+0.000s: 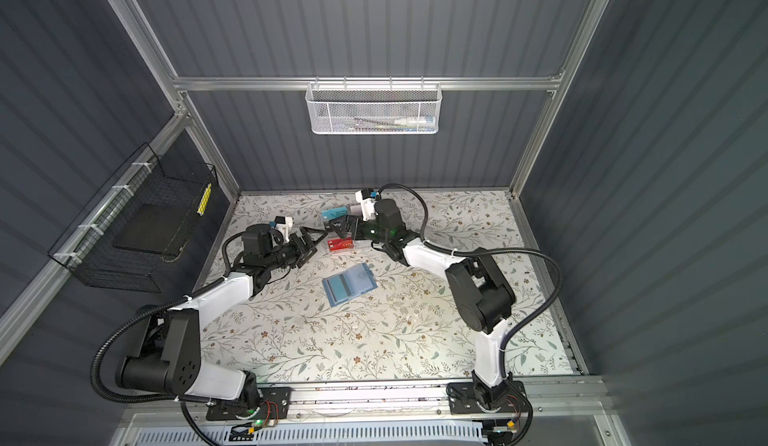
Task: Take the credit cards out of the card holder
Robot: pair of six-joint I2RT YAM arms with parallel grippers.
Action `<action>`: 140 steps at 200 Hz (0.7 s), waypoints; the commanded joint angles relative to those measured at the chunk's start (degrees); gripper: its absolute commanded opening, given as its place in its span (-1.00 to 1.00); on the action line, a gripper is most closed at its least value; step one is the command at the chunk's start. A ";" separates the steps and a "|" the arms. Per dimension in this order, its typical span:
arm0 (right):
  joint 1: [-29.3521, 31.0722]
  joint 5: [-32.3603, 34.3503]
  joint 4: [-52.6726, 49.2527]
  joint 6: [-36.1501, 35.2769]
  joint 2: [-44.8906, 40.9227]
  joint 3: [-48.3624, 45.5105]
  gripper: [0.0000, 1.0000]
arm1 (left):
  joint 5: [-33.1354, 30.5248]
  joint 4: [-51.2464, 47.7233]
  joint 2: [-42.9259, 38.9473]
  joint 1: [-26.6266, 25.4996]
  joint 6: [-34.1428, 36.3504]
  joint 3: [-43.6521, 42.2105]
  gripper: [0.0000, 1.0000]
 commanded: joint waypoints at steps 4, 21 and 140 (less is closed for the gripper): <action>-3.43 4.41 -6.50 -4.05 -9.88 -6.43 0.98 | -8.68 -11.90 -4.77 -2.77 10.71 3.92 1.00; -5.30 9.92 -13.21 -7.47 -17.80 -10.50 0.98 | -11.48 -13.94 -6.54 -3.01 12.31 4.07 1.00; -22.72 49.94 -23.47 -23.63 -55.60 -41.03 0.98 | -64.85 -3.13 -4.94 -4.07 41.04 -5.07 1.00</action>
